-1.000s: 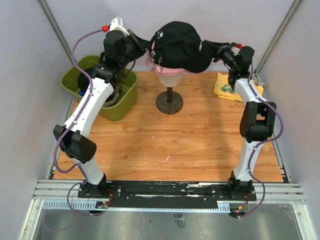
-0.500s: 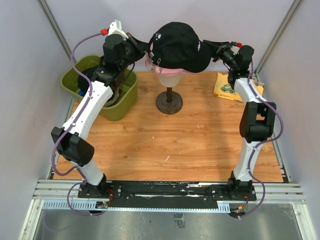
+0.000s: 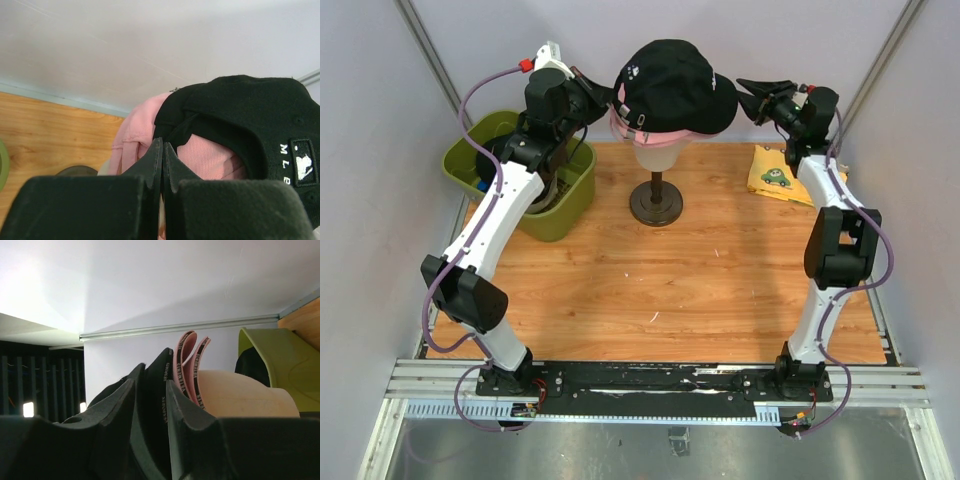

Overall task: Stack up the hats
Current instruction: Stack the hat on the hat.

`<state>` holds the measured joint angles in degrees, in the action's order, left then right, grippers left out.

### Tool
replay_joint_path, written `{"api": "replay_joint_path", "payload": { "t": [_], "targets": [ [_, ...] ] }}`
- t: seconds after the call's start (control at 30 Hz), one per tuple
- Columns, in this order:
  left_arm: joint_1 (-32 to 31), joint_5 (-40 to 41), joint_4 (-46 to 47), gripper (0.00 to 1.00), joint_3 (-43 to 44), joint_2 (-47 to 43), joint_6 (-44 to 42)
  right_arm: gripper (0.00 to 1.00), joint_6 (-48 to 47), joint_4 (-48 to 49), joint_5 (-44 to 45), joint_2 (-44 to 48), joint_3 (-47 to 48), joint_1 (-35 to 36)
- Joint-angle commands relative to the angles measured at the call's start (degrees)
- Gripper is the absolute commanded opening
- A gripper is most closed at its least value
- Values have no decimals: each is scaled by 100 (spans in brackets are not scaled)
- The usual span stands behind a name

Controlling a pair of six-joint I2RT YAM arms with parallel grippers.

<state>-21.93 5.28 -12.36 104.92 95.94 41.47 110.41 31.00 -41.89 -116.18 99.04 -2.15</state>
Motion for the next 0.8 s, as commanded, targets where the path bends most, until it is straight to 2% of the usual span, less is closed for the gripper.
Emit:
{"api": "replay_joint_path", "payload": {
  "t": [0.0,0.27,0.43,0.5,0.6,0.77],
  "targets": [
    [8,55,-988,1,46,238,-134,34,-588,-76,148,644,-179,-240],
    [14,53,-1050,0,105,232,-137,40,-2058,-943,403,1404,-1114,-374],
    [14,100,-1027,2,40,162,-77,41,-2409,-994,550,1633,-1812,-364],
    [13,150,-998,10,37,110,-19,41,-2483,-933,594,1703,-2056,-354],
    [11,335,-893,28,-4,-31,120,41,-2626,-962,641,1798,-2331,-334],
    [22,700,-423,42,-320,-447,326,41,-2841,-1033,695,1916,-2697,-276]
  ]
}}
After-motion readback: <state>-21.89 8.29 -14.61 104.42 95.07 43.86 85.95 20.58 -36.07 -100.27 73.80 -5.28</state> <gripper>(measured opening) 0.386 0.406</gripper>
